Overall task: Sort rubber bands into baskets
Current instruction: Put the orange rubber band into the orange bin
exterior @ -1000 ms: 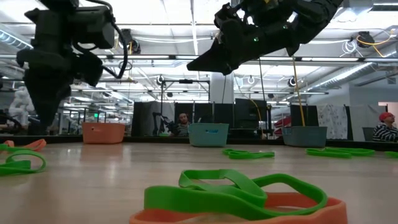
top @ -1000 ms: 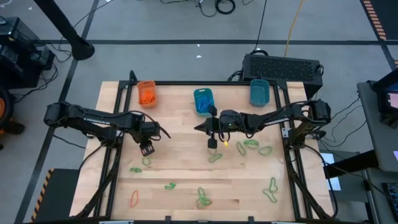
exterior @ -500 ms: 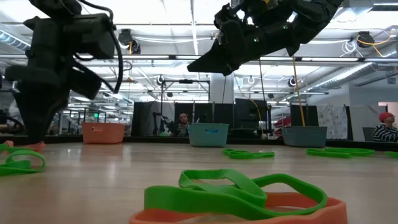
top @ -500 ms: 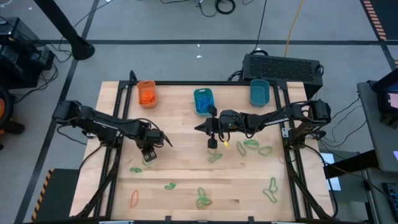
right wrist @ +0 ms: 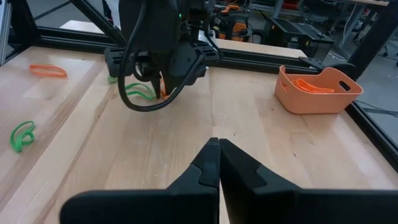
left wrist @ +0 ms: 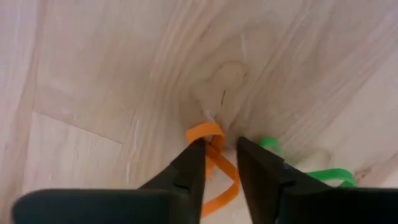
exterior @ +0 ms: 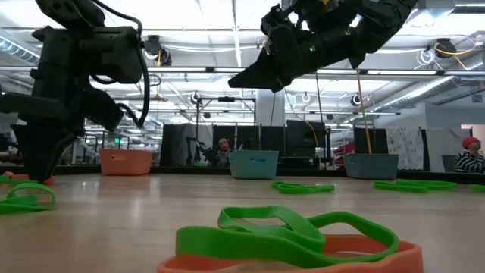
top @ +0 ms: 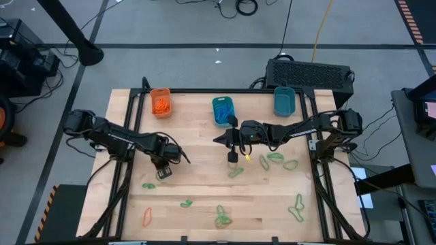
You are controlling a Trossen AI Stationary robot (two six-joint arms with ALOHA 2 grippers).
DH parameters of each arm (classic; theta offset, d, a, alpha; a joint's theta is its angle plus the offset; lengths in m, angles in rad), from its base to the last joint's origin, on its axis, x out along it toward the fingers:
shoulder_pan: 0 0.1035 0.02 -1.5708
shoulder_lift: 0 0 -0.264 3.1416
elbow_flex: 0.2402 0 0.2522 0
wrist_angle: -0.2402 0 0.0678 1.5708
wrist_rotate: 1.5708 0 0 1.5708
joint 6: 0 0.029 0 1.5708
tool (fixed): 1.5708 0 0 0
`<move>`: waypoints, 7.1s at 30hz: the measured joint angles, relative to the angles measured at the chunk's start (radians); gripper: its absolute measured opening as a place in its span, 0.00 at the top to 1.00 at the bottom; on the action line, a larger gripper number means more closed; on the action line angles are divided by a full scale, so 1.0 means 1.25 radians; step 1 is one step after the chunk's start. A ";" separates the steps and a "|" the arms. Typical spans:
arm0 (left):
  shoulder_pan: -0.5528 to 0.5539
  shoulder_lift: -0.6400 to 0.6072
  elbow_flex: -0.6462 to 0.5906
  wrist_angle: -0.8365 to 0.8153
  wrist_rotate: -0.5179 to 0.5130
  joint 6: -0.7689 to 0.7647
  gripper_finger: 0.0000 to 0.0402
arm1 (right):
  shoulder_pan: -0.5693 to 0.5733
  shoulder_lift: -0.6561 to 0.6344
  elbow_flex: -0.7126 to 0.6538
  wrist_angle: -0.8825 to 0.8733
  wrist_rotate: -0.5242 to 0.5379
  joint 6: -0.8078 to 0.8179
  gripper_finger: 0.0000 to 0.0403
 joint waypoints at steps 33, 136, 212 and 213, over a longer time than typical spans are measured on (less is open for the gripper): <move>0.137 -0.250 0.211 -0.131 -0.399 0.103 1.00 | 0.000 0.034 0.000 0.185 0.051 0.027 1.00; -0.336 -0.124 0.289 -0.094 -0.047 -0.112 0.68 | 0.140 0.034 0.000 0.110 -0.064 0.042 1.00; -0.663 0.176 0.316 -0.105 0.000 -0.678 1.00 | 0.257 0.034 0.002 0.108 -0.014 0.043 1.00; -0.662 0.165 0.326 -0.127 -0.017 -0.678 1.00 | 0.257 0.034 0.002 0.108 -0.014 0.043 1.00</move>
